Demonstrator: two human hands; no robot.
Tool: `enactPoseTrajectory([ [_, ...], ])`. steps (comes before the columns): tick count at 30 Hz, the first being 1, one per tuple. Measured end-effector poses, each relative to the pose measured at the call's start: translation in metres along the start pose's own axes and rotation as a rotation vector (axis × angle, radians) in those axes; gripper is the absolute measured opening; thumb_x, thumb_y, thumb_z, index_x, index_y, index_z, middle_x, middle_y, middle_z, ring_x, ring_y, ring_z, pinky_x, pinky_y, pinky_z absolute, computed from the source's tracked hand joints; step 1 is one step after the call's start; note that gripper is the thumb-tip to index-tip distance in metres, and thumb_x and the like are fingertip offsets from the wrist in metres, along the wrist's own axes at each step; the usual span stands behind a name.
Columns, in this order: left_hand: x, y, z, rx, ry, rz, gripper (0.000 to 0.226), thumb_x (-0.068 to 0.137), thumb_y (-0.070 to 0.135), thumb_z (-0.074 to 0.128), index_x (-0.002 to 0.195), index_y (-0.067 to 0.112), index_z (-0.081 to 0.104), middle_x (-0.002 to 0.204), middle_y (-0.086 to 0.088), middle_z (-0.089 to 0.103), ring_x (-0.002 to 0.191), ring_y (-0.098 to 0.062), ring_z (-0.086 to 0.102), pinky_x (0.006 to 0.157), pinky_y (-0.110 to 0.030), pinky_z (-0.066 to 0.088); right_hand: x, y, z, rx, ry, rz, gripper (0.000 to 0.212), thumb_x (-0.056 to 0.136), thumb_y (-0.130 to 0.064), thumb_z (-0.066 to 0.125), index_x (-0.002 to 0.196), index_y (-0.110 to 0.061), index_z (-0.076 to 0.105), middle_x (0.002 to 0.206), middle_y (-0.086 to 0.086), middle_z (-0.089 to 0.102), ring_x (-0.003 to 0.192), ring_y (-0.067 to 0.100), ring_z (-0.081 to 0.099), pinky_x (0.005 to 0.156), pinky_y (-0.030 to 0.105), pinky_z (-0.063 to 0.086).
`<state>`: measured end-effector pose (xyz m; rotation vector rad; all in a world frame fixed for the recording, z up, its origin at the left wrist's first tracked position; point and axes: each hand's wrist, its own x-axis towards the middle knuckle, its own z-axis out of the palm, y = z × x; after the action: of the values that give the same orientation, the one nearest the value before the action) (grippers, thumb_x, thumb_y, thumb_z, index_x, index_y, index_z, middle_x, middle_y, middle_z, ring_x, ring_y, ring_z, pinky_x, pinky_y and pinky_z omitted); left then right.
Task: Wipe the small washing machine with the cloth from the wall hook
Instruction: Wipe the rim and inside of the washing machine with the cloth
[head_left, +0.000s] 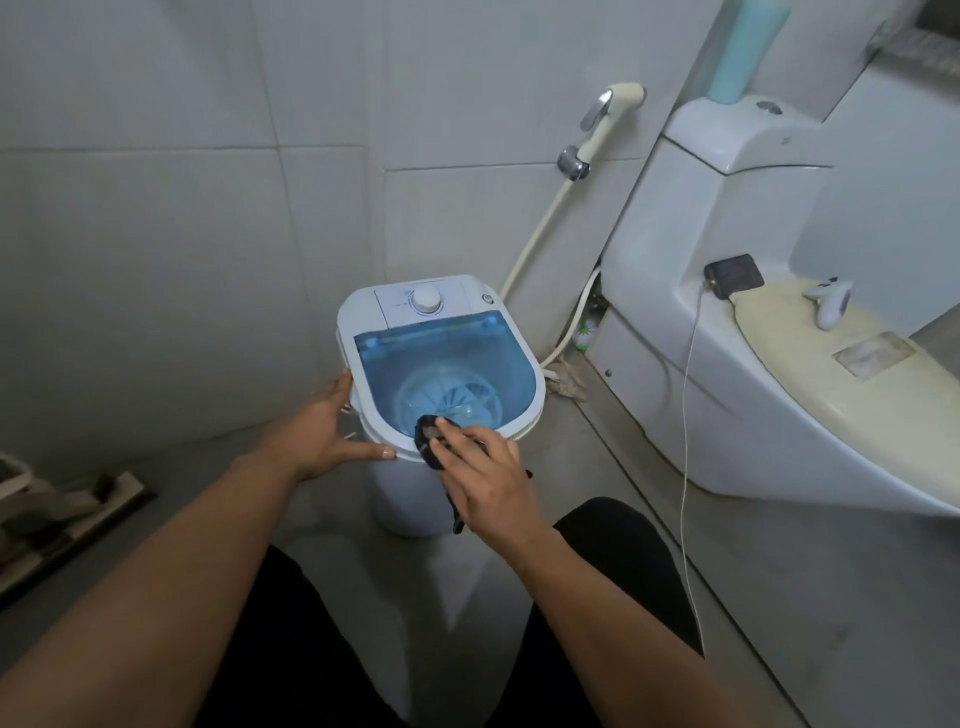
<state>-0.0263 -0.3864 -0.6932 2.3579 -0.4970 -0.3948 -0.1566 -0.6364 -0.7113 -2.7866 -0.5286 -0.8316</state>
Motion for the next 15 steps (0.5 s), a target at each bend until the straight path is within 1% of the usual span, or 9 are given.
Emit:
enactPoseTrajectory([
  [3, -0.004, 0.008, 0.000, 0.009, 0.002, -0.001, 0.147, 0.057, 0.073, 0.090, 0.169, 0.029, 0.006, 0.175, 0.000, 0.021, 0.160, -0.023, 0.025, 0.128, -0.043, 0.028, 0.017, -0.007, 0.006, -0.028, 0.001, -0.065, 0.032, 0.099, -0.037, 0.062, 0.124, -0.019, 0.069, 0.143, -0.004, 0.059, 0.110, 0.028, 0.060, 0.082, 0.041, 0.045],
  [5, -0.007, 0.011, 0.000, 0.008, -0.003, -0.039, 0.150, 0.055, 0.076, 0.088, 0.169, 0.026, 0.006, 0.176, -0.002, 0.018, 0.161, -0.023, 0.022, 0.129, -0.042, 0.026, 0.024, -0.010, 0.009, -0.048, -0.021, -0.097, 0.033, 0.100, -0.039, 0.059, 0.125, -0.019, 0.068, 0.143, -0.003, 0.059, 0.112, 0.027, 0.060, 0.086, 0.041, 0.045],
  [8, -0.010, 0.011, -0.001, -0.003, 0.012, -0.049, 0.162, 0.039, 0.096, 0.074, 0.169, 0.025, 0.008, 0.175, -0.003, 0.020, 0.160, -0.023, 0.024, 0.129, -0.039, 0.026, 0.029, -0.014, 0.015, -0.065, -0.077, -0.116, 0.036, 0.103, -0.037, 0.052, 0.129, -0.017, 0.065, 0.146, 0.003, 0.056, 0.124, 0.029, 0.056, 0.097, 0.045, 0.043],
  [10, -0.011, 0.011, -0.001, -0.002, 0.032, -0.029, 0.157, 0.042, 0.092, 0.077, 0.169, 0.025, 0.012, 0.174, -0.003, 0.024, 0.159, -0.024, 0.027, 0.128, -0.036, 0.026, 0.032, -0.019, 0.019, -0.049, -0.099, -0.118, 0.037, 0.104, -0.033, 0.050, 0.131, -0.013, 0.064, 0.146, 0.008, 0.055, 0.132, 0.030, 0.052, 0.108, 0.049, 0.040],
  [11, -0.011, 0.010, -0.001, -0.001, 0.034, -0.023, 0.156, 0.044, 0.091, 0.078, 0.169, 0.024, 0.012, 0.174, -0.003, 0.024, 0.159, -0.024, 0.027, 0.128, -0.036, 0.026, 0.035, -0.022, 0.021, -0.035, -0.103, -0.113, 0.037, 0.104, -0.032, 0.050, 0.131, -0.011, 0.064, 0.146, 0.010, 0.055, 0.134, 0.031, 0.051, 0.112, 0.052, 0.037],
  [13, -0.012, 0.010, -0.002, 0.011, 0.032, -0.030, 0.156, 0.045, 0.092, 0.077, 0.169, 0.023, 0.011, 0.175, -0.002, 0.022, 0.160, -0.024, 0.026, 0.129, -0.041, 0.026, 0.042, -0.028, 0.023, -0.012, -0.123, -0.087, 0.038, 0.104, -0.029, 0.049, 0.131, -0.008, 0.063, 0.144, 0.013, 0.056, 0.136, 0.032, 0.049, 0.116, 0.056, 0.033],
  [15, -0.012, 0.010, -0.001, 0.008, 0.046, -0.031, 0.156, 0.046, 0.092, 0.077, 0.169, 0.023, 0.012, 0.175, -0.001, 0.022, 0.160, -0.022, 0.026, 0.129, -0.040, 0.027, 0.050, -0.033, 0.026, 0.000, -0.174, -0.050, 0.040, 0.103, -0.028, 0.047, 0.132, -0.006, 0.062, 0.145, 0.014, 0.055, 0.137, 0.033, 0.048, 0.116, 0.057, 0.032],
])
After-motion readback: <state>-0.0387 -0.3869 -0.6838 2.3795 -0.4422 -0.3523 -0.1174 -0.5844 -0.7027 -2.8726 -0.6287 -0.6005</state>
